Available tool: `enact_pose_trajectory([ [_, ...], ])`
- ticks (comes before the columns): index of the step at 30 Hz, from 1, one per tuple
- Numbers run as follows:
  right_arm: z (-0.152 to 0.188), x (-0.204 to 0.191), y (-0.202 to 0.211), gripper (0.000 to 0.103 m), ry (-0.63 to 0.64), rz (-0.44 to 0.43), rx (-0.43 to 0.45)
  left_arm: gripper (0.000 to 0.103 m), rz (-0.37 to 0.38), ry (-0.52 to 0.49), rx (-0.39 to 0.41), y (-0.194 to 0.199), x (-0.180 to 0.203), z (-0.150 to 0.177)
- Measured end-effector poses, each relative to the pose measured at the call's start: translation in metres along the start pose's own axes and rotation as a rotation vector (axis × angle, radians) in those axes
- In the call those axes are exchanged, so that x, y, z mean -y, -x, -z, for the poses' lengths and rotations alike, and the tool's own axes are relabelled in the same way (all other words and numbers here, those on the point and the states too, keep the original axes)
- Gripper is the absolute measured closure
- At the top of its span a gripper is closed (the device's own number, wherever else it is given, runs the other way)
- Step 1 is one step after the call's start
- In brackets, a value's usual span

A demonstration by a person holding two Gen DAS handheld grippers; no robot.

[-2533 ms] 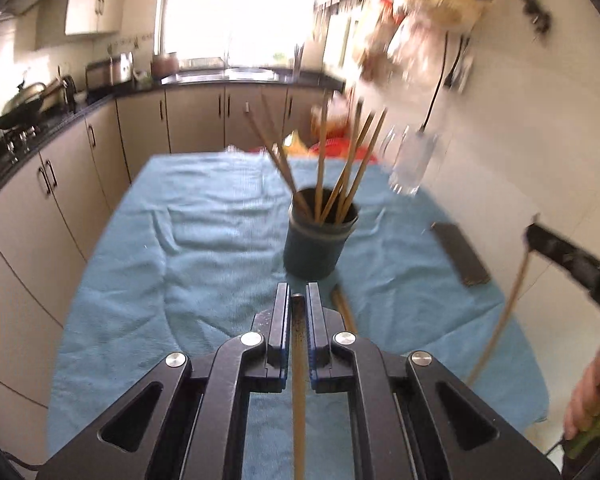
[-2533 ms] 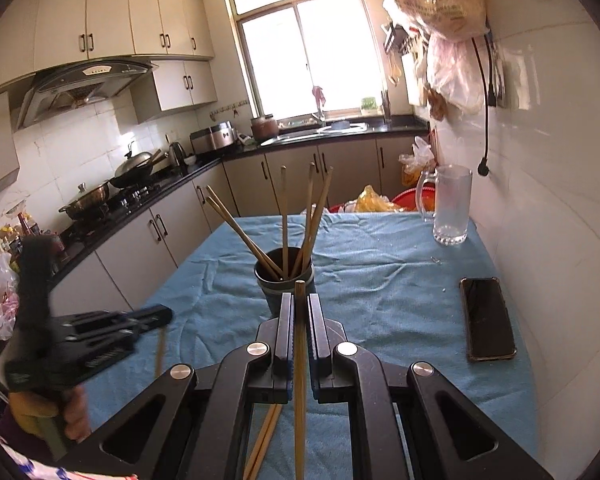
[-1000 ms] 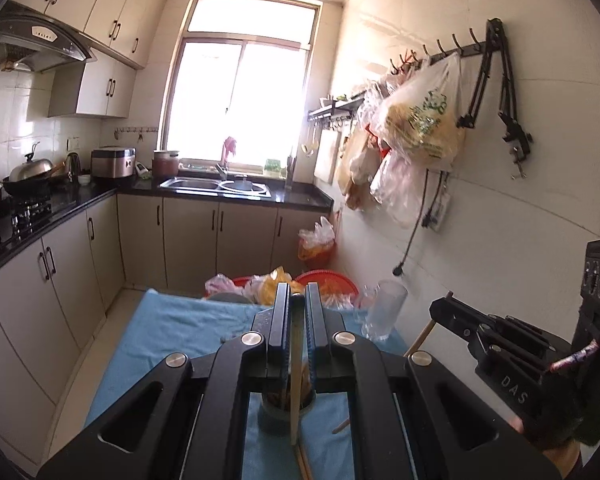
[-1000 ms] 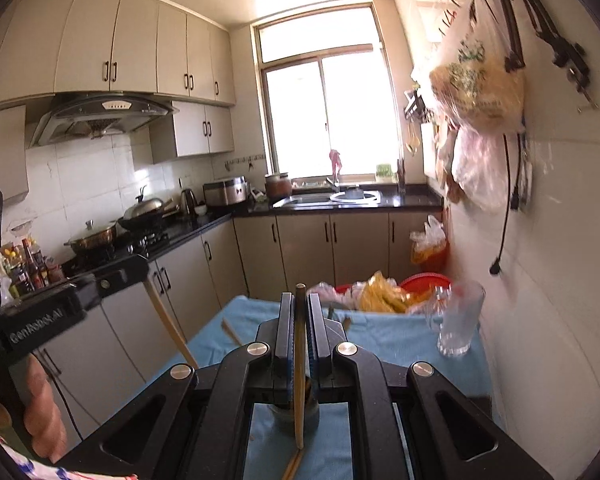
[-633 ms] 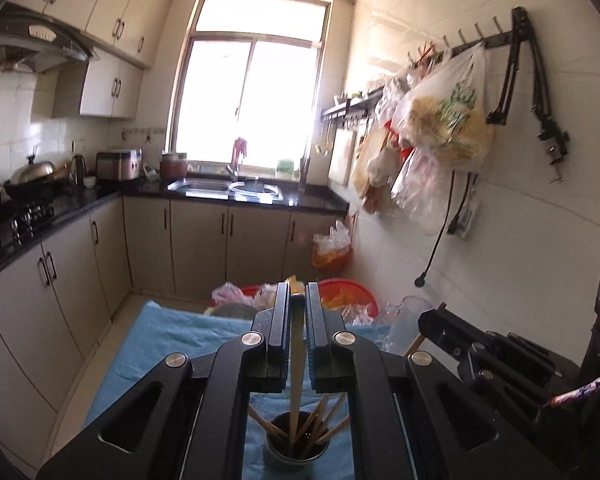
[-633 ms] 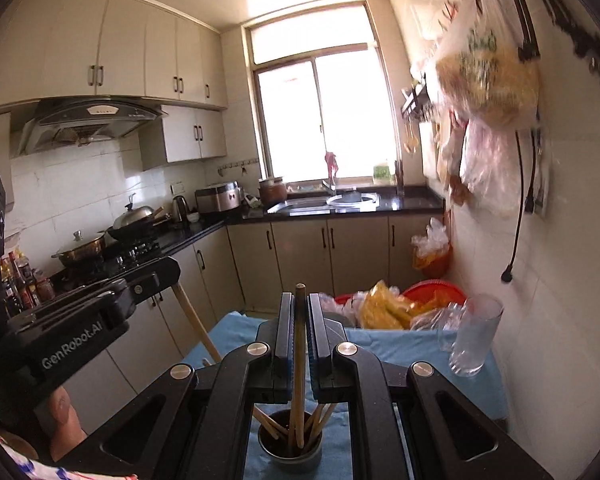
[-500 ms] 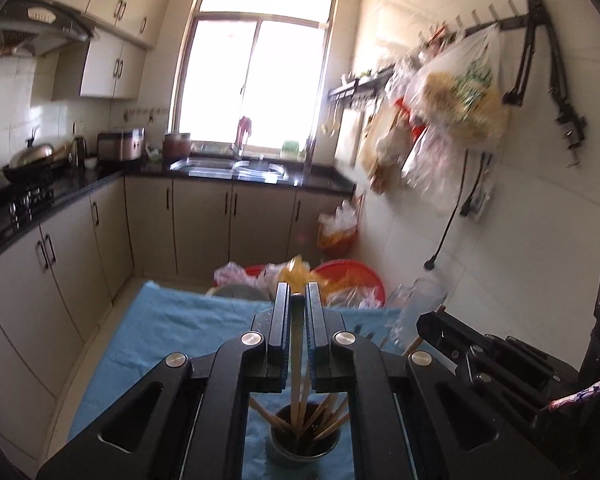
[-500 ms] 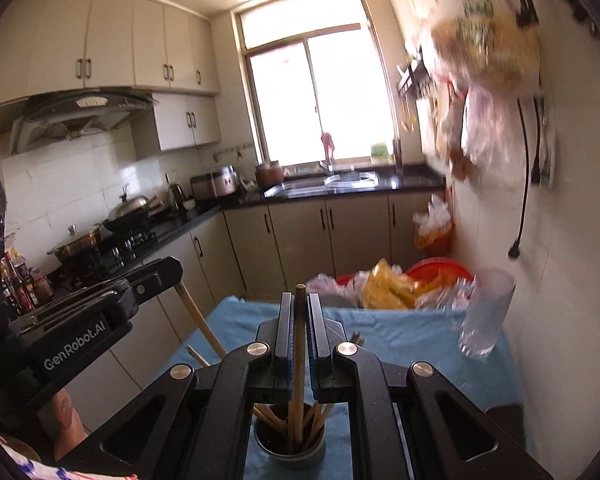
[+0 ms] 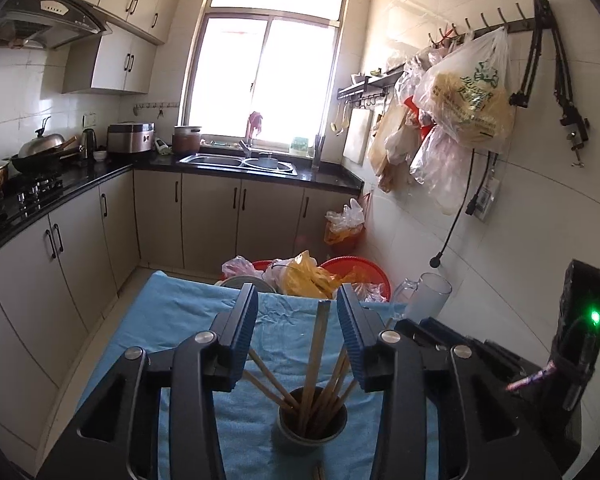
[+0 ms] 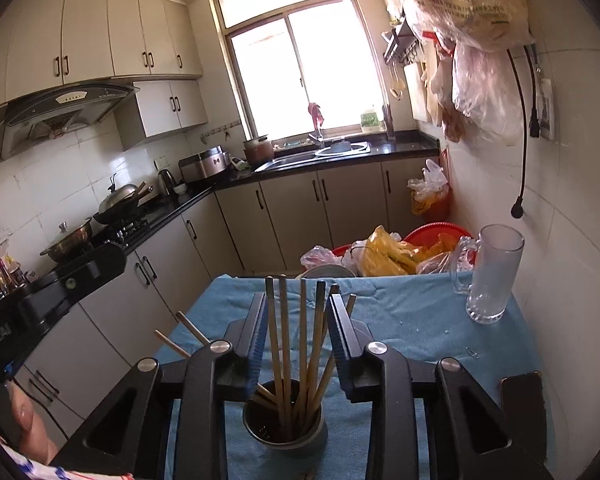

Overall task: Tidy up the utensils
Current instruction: 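Move both open grippers back down to the last chopsticks on the towel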

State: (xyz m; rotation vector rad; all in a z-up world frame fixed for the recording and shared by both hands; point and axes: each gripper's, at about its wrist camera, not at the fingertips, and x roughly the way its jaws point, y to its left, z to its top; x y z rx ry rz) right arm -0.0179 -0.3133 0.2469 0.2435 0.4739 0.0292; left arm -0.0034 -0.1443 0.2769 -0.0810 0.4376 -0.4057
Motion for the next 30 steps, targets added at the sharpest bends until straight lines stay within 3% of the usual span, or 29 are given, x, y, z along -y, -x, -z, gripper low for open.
enact_pose_trajectory([
  [4,0.005,0.0,0.02,0.059,0.004,0.006,0.017,0.056,0.002,-0.006,0.007,0.021,-0.002,0.007],
  [11,0.031,0.014,0.047,0.049,-0.023,0.03,-0.007,0.042,-0.051,-0.036,0.001,0.065,-0.011,0.039],
  [19,0.076,0.035,0.057,0.048,-0.079,0.063,-0.095,0.041,-0.106,-0.022,-0.149,0.074,-0.03,0.095],
  [25,0.106,0.039,0.061,0.042,-0.078,0.075,-0.139,0.041,-0.209,0.006,-0.204,0.075,-0.043,0.124],
  [30,0.135,0.04,0.055,0.042,-0.08,0.072,-0.205,0.041,-0.251,0.016,-0.242,0.074,-0.05,0.142],
])
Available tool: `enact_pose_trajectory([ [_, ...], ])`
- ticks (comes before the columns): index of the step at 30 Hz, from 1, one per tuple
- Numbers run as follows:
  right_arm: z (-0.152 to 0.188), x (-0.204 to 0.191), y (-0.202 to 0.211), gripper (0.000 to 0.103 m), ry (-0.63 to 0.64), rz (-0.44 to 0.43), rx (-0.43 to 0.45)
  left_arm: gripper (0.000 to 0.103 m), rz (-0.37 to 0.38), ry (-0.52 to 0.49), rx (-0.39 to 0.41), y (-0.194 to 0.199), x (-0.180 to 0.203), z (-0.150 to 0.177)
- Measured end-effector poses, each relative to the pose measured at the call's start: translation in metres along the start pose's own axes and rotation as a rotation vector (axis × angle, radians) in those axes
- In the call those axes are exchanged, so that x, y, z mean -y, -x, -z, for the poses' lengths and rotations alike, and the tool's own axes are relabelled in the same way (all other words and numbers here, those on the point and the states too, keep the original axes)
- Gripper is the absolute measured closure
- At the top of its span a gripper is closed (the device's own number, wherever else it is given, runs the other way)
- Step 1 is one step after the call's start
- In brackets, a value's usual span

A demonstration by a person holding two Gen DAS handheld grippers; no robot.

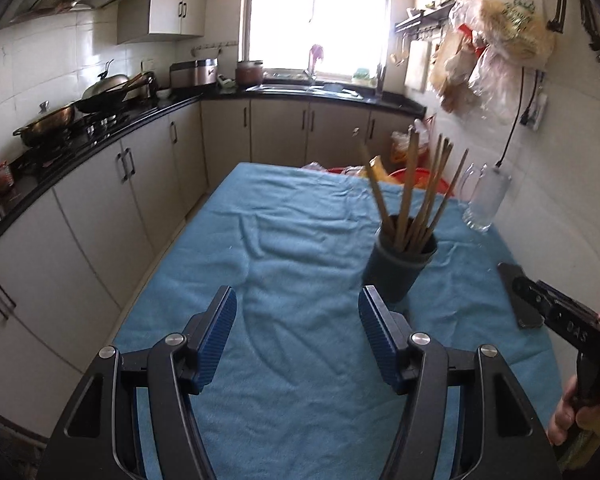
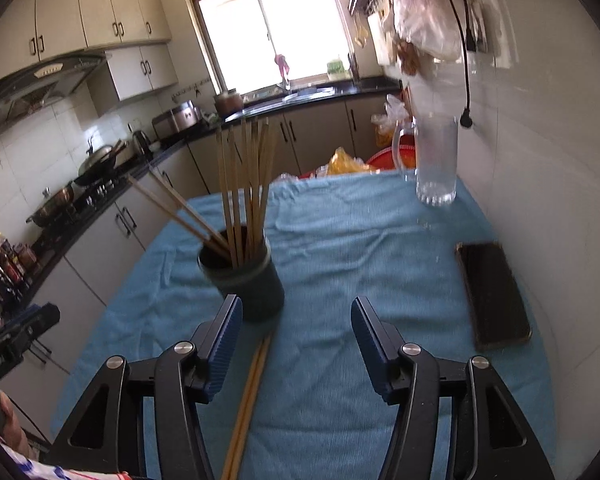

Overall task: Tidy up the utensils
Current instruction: 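Move both open grippers back down to the last chopsticks on the towel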

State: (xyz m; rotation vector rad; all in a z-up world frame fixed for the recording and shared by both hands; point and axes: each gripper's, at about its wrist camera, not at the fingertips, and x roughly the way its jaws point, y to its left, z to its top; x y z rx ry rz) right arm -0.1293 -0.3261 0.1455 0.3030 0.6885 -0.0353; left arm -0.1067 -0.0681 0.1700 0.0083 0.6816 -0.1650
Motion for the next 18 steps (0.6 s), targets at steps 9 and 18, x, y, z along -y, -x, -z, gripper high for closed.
enact_pose_trajectory([
  [9,0.038,-0.009,-0.021,0.042,0.013,-0.006,-0.099,0.041,-0.024,-0.002,-0.036,-0.007,-0.005,0.012],
  [18,0.102,-0.033,-0.041,0.062,0.129,-0.035,-0.25,0.041,-0.054,0.014,-0.081,-0.025,-0.015,0.026],
])
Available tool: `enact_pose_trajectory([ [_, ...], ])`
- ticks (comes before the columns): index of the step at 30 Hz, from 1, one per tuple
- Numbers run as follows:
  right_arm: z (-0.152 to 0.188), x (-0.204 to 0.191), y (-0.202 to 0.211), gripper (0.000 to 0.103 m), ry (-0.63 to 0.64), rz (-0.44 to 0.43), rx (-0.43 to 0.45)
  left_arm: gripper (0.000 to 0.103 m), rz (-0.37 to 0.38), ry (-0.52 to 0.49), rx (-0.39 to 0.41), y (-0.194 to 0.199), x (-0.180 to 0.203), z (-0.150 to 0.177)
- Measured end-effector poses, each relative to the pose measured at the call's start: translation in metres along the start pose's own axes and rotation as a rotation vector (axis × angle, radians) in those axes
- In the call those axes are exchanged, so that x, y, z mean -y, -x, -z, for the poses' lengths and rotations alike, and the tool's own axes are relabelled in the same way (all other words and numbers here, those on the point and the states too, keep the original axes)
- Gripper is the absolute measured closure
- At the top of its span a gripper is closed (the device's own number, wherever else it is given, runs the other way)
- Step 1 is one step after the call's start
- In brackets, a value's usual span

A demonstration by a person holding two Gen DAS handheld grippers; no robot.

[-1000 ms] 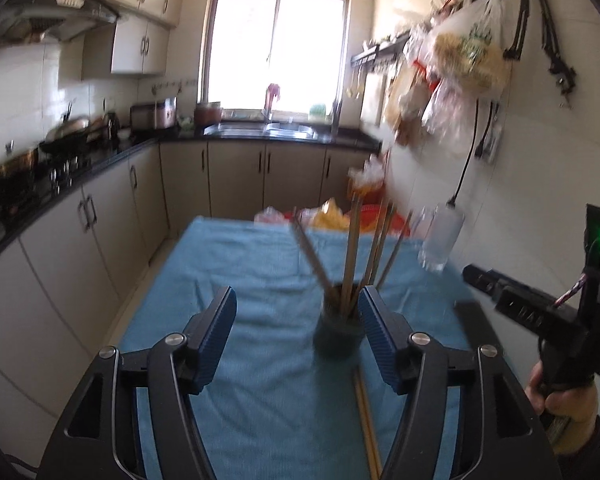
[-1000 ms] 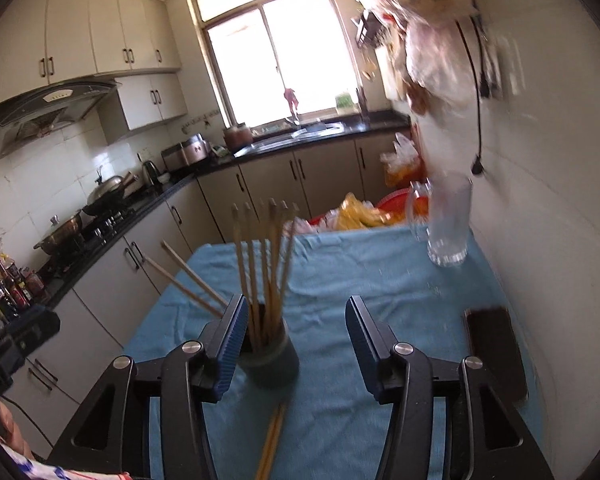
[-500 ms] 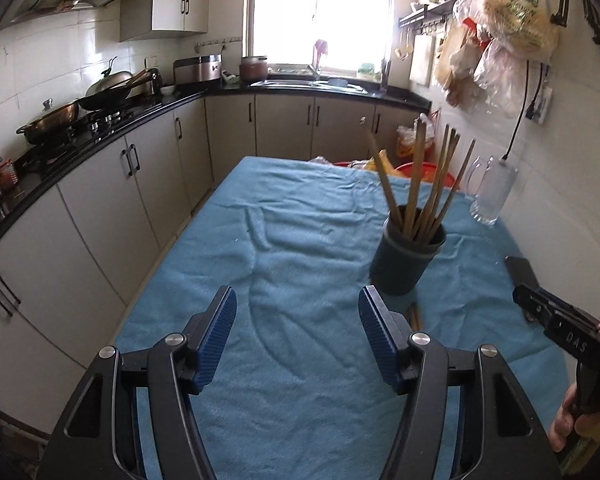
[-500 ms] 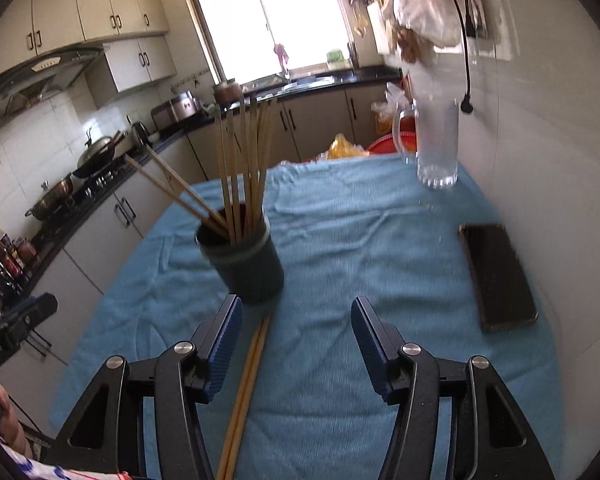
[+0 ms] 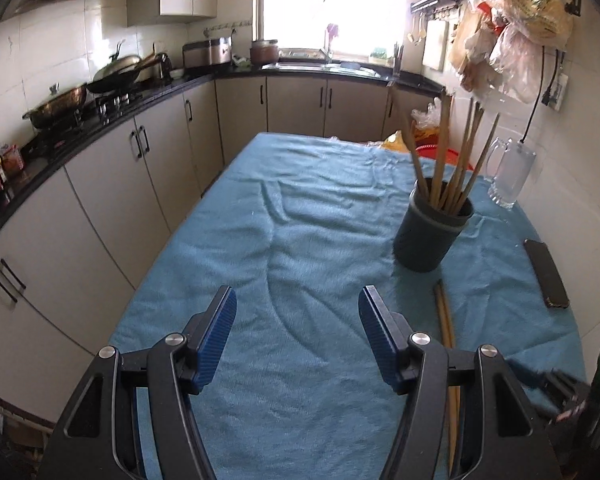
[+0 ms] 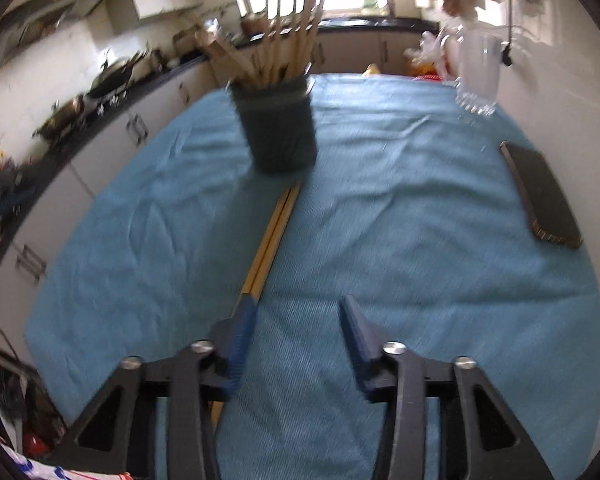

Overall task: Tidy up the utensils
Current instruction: 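Move both open grippers back down to the last chopsticks on the towel, then close the left gripper on a chopstick while the right gripper grasps another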

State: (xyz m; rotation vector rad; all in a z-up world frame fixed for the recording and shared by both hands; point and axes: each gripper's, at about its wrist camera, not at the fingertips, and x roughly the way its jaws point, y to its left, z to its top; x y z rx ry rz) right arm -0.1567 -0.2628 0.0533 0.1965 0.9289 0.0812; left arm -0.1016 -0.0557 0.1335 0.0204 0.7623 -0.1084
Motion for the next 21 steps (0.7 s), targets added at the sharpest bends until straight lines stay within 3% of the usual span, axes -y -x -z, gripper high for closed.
enact_pose_trajectory([
  [6,0.004,-0.014,-0.009,0.063,0.035,-0.009,-0.008,0.041,0.03,0.014,-0.047,-0.014,0.002,0.006],
  [12,0.0,-0.028,-0.022,0.065,0.095,0.073,-0.02,0.041,0.036,0.004,-0.064,-0.021,0.006,0.011],
  [14,-0.003,-0.027,-0.027,0.078,0.101,0.103,-0.042,0.041,0.039,0.002,-0.069,-0.023,0.007,0.012],
  [21,-0.004,-0.004,-0.025,0.087,0.062,0.157,-0.045,0.041,0.083,0.003,-0.109,-0.032,0.015,0.017],
])
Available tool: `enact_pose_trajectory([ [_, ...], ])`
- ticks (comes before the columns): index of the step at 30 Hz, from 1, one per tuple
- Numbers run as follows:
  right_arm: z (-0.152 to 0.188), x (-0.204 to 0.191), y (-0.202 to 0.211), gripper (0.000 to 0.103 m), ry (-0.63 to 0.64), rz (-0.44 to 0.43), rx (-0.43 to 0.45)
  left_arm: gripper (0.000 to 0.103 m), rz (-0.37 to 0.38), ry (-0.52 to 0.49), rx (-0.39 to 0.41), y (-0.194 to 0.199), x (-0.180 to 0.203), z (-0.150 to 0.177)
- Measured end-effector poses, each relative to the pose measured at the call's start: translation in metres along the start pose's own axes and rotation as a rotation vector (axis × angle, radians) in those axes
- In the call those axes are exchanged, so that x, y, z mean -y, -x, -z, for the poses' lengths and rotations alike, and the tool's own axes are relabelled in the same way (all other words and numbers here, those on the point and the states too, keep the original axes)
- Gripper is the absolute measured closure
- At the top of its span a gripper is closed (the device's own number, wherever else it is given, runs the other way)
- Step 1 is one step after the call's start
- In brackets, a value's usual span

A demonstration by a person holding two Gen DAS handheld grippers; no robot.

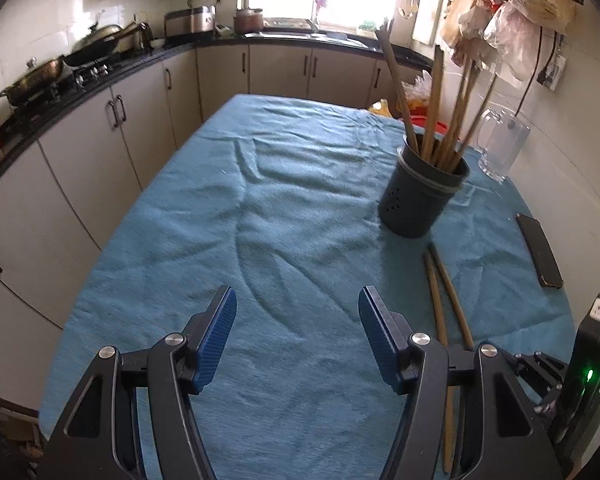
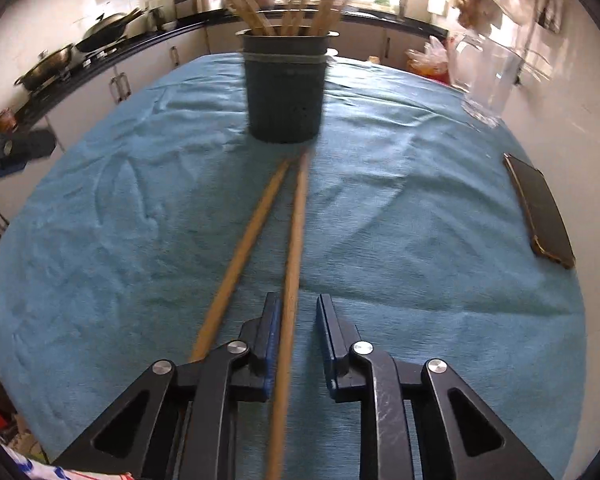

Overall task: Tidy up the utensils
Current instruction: 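Close the left gripper on a chopstick while the right gripper grasps another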

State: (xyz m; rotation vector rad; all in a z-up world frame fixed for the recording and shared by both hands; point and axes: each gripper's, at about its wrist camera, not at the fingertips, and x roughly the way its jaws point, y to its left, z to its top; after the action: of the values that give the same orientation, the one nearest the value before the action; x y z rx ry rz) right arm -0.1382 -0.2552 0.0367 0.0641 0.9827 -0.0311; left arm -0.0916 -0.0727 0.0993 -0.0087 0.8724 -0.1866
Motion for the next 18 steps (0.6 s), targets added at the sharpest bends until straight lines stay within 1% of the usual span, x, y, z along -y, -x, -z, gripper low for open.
enact_pose_trajectory([
  [1,0.001,0.009,0.001,0.092,-0.027,0.01,-0.002,0.041,0.013,-0.004,-0.012,-0.002,0.004,0.002],
  [6,0.01,0.047,0.009,0.095,-0.149,0.044,-0.006,0.041,0.071,-0.055,-0.072,-0.019,0.031,0.014],
  [9,0.016,0.062,0.014,0.095,-0.197,0.019,-0.005,0.041,0.103,-0.107,-0.117,-0.032,0.055,0.023],
  [13,0.021,0.065,0.019,0.095,-0.197,0.005,0.001,0.041,0.129,-0.195,-0.146,-0.048,0.088,0.034],
  [16,0.023,0.063,0.021,0.095,-0.192,-0.001,0.005,0.041,0.115,-0.253,-0.16,-0.061,0.103,0.037],
  [18,0.024,0.065,0.021,0.095,-0.194,-0.005,0.007,0.042,0.112,-0.274,-0.169,-0.07,0.111,0.038],
])
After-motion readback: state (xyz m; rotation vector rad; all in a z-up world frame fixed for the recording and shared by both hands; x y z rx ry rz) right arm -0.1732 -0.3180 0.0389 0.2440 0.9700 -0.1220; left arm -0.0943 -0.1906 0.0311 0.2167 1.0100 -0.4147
